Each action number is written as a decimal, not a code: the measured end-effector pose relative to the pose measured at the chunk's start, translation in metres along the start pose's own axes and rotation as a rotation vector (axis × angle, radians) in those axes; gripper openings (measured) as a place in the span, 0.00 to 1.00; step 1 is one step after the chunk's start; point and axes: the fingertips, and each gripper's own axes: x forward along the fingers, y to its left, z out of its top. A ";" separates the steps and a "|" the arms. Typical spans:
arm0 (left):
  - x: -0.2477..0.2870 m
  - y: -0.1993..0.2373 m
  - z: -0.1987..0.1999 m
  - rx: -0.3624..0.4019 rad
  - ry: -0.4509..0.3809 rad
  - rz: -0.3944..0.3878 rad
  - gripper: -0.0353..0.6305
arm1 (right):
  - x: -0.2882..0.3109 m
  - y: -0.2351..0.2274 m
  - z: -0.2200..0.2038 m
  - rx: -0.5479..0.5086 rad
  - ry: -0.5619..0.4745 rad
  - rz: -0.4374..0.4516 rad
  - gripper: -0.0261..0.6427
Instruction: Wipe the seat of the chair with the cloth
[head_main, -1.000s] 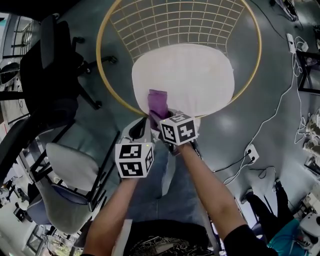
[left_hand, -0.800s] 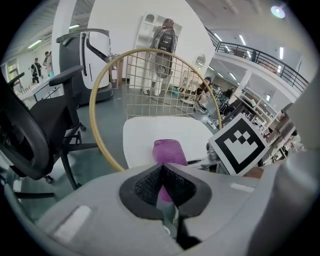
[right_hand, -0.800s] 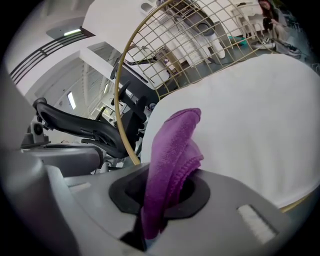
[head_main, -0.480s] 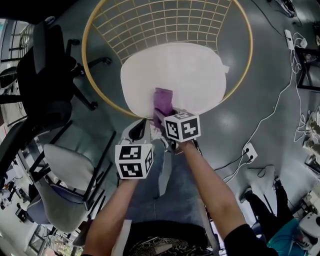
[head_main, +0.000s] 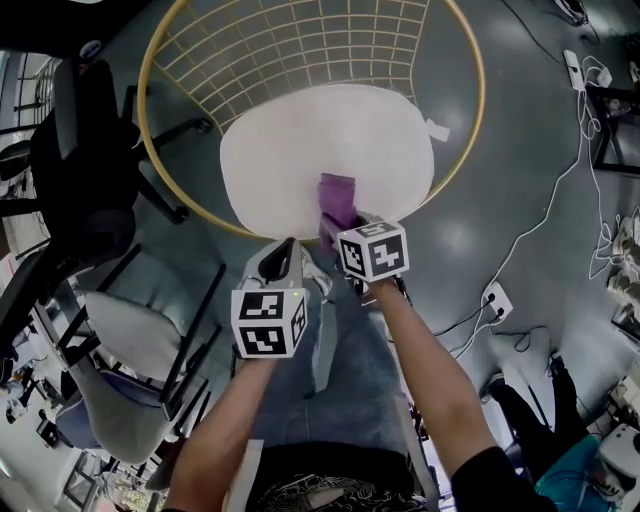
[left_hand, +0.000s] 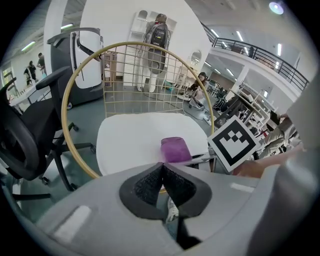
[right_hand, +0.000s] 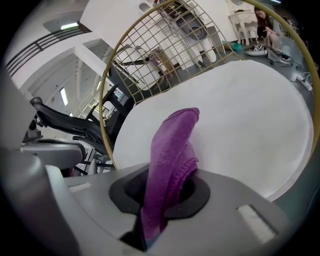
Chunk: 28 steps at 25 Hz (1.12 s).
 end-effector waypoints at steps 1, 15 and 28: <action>0.002 -0.003 0.001 0.003 0.001 -0.002 0.05 | -0.003 -0.005 0.000 -0.002 0.000 -0.004 0.13; 0.023 -0.055 0.013 0.038 0.010 -0.032 0.05 | -0.056 -0.071 0.006 -0.046 -0.008 -0.065 0.13; 0.038 -0.090 0.037 0.032 -0.013 -0.044 0.05 | -0.105 -0.121 0.030 -0.109 0.013 -0.125 0.13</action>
